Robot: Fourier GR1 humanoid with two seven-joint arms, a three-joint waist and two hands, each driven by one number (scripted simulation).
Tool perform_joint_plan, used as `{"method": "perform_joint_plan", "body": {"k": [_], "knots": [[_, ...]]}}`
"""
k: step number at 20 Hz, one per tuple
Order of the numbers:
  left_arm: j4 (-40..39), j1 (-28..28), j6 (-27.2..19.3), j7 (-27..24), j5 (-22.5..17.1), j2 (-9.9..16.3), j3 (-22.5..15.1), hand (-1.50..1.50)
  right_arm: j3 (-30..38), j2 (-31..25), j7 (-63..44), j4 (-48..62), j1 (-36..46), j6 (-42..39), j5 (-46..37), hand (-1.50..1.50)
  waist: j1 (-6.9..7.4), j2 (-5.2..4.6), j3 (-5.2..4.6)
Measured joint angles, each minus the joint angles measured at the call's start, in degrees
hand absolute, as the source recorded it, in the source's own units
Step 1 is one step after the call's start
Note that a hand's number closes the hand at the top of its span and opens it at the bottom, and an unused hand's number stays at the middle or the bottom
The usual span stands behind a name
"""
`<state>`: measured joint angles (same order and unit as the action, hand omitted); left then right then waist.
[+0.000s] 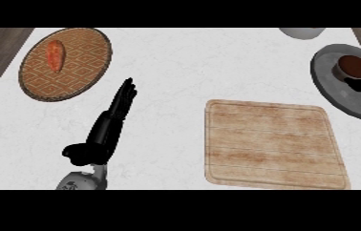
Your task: Pick the cupcake from the cutting board and place it in the pan
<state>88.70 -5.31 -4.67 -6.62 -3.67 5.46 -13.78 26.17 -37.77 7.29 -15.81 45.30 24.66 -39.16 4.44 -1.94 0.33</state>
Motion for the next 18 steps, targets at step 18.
{"method": "perform_joint_plan", "body": {"k": [18], "knots": [[0.9, 0.8, 0.1, 0.8, -0.3, 0.5, 1.4, 0.0, 15.0, -2.4, 16.7, 3.2, 1.6, -11.4, 16.1, -1.5, -1.34, 0.49, 0.08]]}}
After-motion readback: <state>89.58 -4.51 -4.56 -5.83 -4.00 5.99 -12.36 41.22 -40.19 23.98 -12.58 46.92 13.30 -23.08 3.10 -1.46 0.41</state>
